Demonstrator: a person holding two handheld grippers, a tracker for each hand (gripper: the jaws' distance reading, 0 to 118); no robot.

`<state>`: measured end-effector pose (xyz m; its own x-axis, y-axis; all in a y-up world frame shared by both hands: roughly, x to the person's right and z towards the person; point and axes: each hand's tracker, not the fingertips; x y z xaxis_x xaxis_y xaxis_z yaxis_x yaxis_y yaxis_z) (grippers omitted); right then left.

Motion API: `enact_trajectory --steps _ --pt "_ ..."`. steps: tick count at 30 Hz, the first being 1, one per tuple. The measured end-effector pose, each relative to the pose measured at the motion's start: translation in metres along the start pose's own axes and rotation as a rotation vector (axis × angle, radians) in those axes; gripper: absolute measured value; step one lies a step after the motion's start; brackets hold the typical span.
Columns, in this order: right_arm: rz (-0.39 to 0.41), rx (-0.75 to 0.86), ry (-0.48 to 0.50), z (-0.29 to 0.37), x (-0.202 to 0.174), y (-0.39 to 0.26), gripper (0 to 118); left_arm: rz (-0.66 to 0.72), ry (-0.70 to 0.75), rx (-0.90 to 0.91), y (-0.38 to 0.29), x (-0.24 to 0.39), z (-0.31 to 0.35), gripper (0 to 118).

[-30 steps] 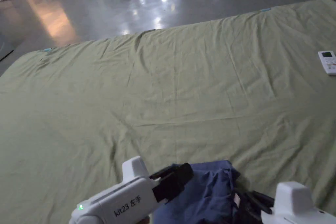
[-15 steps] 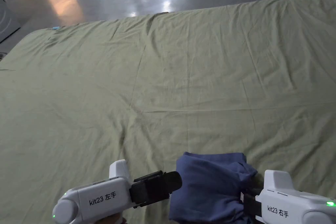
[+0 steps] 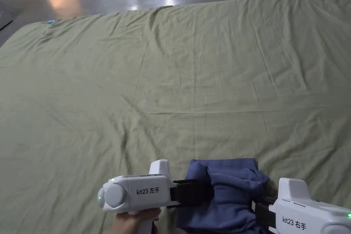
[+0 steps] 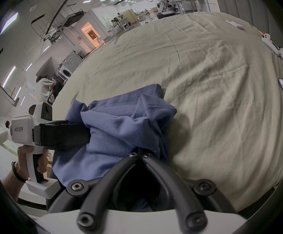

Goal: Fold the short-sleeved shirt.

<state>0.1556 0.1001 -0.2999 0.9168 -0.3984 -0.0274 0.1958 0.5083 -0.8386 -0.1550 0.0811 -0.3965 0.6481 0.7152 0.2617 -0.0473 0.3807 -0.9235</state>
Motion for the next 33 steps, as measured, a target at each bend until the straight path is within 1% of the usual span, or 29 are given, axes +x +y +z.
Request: enact_trajectory --steps 1,2,3,4,5,6,7,9,10,12,13,14,16,17,19,21,22,23,24,25,26,27,28,29,31,32,33 --pt "-0.021 -0.024 -0.006 0.003 -0.002 0.006 0 0.028 0.019 -0.011 0.002 0.001 0.002 34" --pt "-0.071 -0.06 -0.012 0.007 -0.007 0.013 0 0.031 0.015 -0.001 0.001 0.004 0.01 34" --pt "-0.099 -0.072 0.0 0.013 -0.011 0.018 0 0.039 0.002 0.015 0.003 0.006 0.018 34" --pt "-0.097 -0.022 0.048 0.024 -0.017 0.022 0 0.101 -0.06 0.051 0.006 0.004 0.033 34" --pt "-0.076 0.038 0.11 0.036 -0.022 0.026 0 0.198 -0.151 0.107 0.009 0.001 0.053 34" --pt "-0.052 0.065 0.142 0.046 -0.027 0.028 0 0.237 -0.198 0.156 0.01 -0.003 0.075 34" --pt "-0.03 0.084 0.16 0.056 -0.032 0.03 0 0.241 -0.211 0.214 0.013 -0.005 0.102 34" --pt "-0.003 0.103 0.174 0.073 -0.039 0.029 0 0.163 -0.106 0.275 0.022 -0.013 0.157 34" --pt "-0.007 0.101 0.173 0.078 -0.04 0.026 0 0.131 -0.041 0.305 0.026 -0.023 0.193 34" --pt "-0.017 0.113 0.164 0.083 -0.039 0.02 0 0.116 0.069 0.345 0.033 -0.049 0.247 34" --pt "-0.027 0.126 0.134 0.082 -0.04 0.015 0 0.108 0.137 0.372 0.037 -0.065 0.271 34" --pt "-0.037 0.125 0.11 0.079 -0.039 0.012 0 0.161 0.233 0.373 0.041 -0.086 0.291 34" --pt "-0.075 0.101 0.101 0.072 -0.035 0.007 0 0.276 0.338 0.381 0.043 -0.122 0.32 34" --pt "-0.097 0.077 0.111 0.065 -0.03 0.004 0 0.311 0.378 0.393 0.044 -0.14 0.331 34" --pt "-0.125 0.051 0.121 0.059 -0.025 0.0 0 0.372 0.392 0.386 0.046 -0.167 0.342 33" --pt "-0.137 0.034 0.113 0.057 -0.024 -0.002 0 0.349 0.463 0.371 0.046 -0.179 0.343 33" --pt "-0.149 0.031 0.11 0.055 -0.021 -0.003 0 0.356 0.511 0.401 0.043 -0.183 0.336 34" --pt "-0.173 0.024 0.103 0.051 -0.018 -0.004 0 0.406 0.516 0.406 0.04 -0.192 0.329 35" --pt "-0.196 0.014 0.097 0.047 -0.015 -0.005 0 0.434 0.538 0.412 0.037 -0.202 0.318 41" --pt "-0.201 0.005 0.089 0.044 -0.012 -0.004 0 0.447 0.584 0.419 0.035 -0.208 0.309 61" --pt "-0.195 -0.003 0.074 0.043 -0.012 -0.003 0 0.474 0.665 0.413 0.031 -0.216 0.299 79" --pt "-0.165 0.002 0.052 0.048 -0.013 -0.002 0 0.491 0.77 0.411 0.027 -0.216 0.293 92" --pt "-0.121 0.026 0.046 0.055 -0.014 -0.002 0 0.5 0.855 0.45 0.022 -0.212 0.294 98" --pt "-0.069 0.057 0.043 0.062 -0.013 -0.002 0 0.487 0.885 0.52 0.015 -0.204 0.298 98" --pt "0.038 0.115 -0.005 0.079 -0.012 -0.007 0 0.42 0.992 0.552 0.007 -0.182 0.308 98" --pt "0.069 0.126 -0.03 0.086 -0.008 -0.011 0 0.349 1.045 0.575 0.004 -0.165 0.313 98" --pt "0.081 0.14 -0.042 0.095 -0.006 -0.017 0 0.249 1.071 0.593 0.001 -0.145 0.318 98"
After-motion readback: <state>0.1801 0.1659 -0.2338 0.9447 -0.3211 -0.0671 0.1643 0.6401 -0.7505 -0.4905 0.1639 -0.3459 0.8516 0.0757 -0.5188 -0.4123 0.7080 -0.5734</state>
